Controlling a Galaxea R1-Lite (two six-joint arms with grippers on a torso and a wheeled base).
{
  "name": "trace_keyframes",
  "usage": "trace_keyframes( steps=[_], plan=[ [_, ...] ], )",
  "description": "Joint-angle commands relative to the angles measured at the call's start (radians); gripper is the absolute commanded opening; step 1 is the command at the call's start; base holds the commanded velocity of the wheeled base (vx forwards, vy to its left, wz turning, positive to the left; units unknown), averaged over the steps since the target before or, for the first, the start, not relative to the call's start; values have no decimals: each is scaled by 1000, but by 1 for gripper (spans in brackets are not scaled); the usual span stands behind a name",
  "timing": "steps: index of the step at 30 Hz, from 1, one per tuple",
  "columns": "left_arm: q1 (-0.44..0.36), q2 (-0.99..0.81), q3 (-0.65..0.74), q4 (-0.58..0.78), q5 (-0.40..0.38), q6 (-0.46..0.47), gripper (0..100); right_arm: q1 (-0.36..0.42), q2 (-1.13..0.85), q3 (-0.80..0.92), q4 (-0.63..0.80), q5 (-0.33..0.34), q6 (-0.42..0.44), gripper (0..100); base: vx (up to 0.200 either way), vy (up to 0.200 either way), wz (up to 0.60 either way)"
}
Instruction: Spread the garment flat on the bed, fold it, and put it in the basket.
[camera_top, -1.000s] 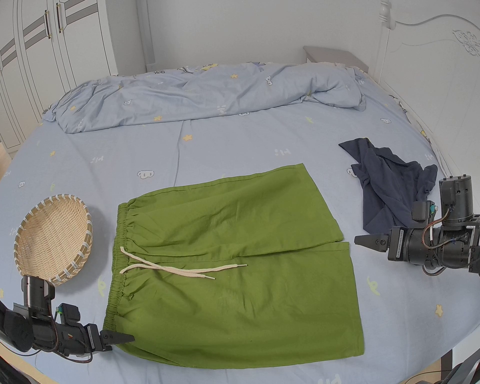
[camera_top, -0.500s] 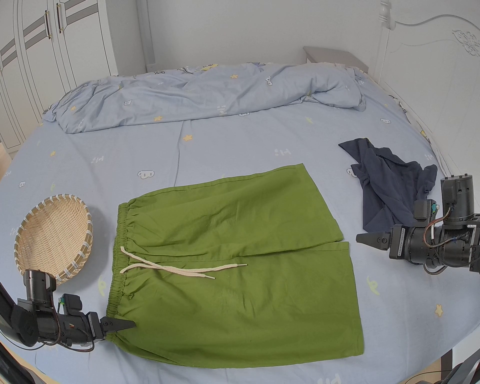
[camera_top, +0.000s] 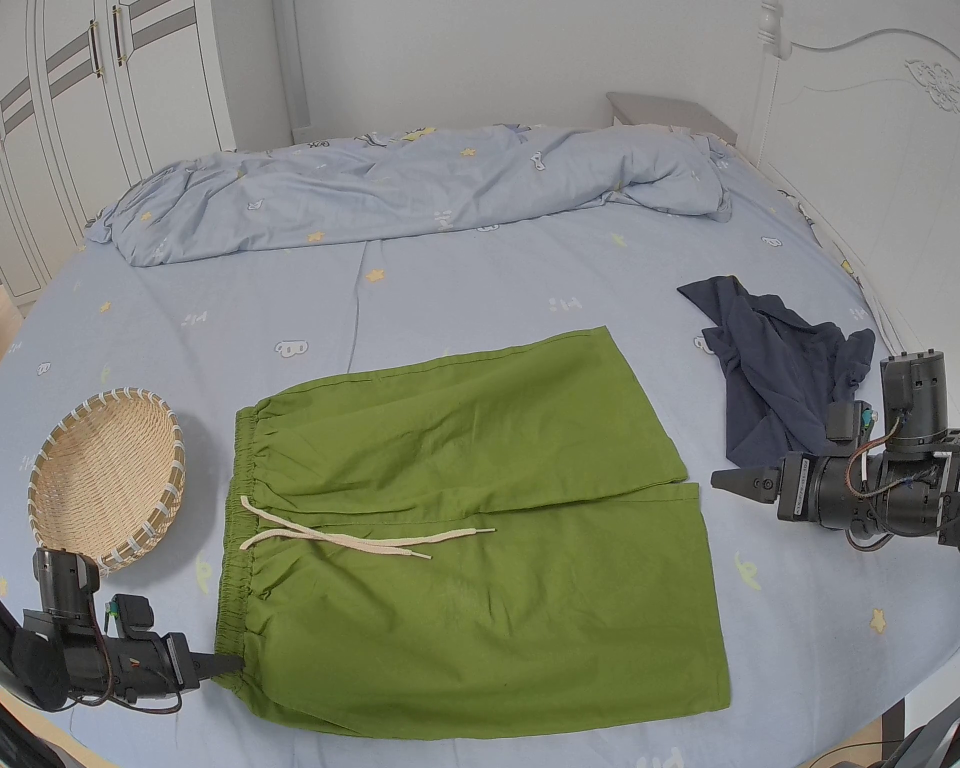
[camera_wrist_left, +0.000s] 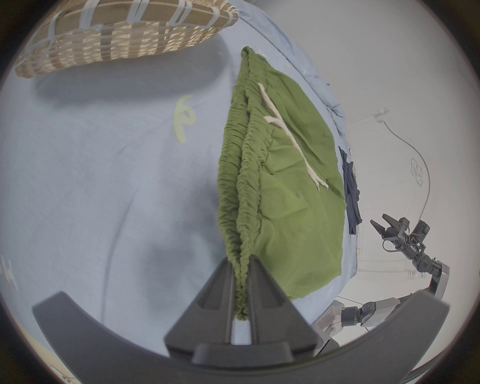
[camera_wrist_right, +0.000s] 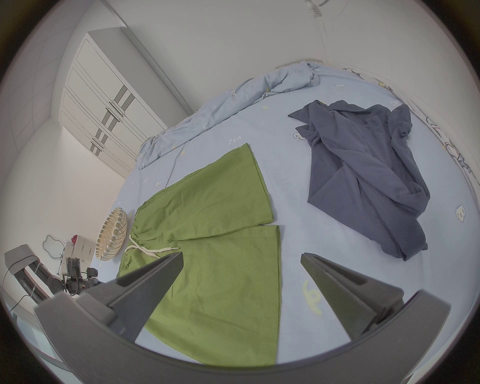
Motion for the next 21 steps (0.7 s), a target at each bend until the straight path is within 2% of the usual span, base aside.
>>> trace_keyframes(
  steps=[1,4,7,10,16,18,19,21],
  plan=[
    [1,-110,54,3,2,2,0,2,1,8,-1,-1,-3,100,0,0,0],
    [22,-201,69,13,7,2,0,-4,-7,18,2,-1,0,100,0,0,0],
    [59,-209,69,13,10,7,0,-5,-36,46,20,5,3,100,0,0,0],
    [97,-189,69,13,8,54,0,4,-39,86,66,22,4,100,0,0,0],
    [106,-94,69,13,10,116,0,-8,-30,262,80,220,1,100,0,0,0],
    [106,-89,69,13,8,116,0,-8,-30,273,80,242,3,100,0,0,0],
    [105,-83,69,12,8,116,0,-8,-27,295,82,291,1,100,0,0,0],
    [105,-84,69,12,7,116,0,-7,-25,310,83,323,-3,100,0,0,0]
  ],
)
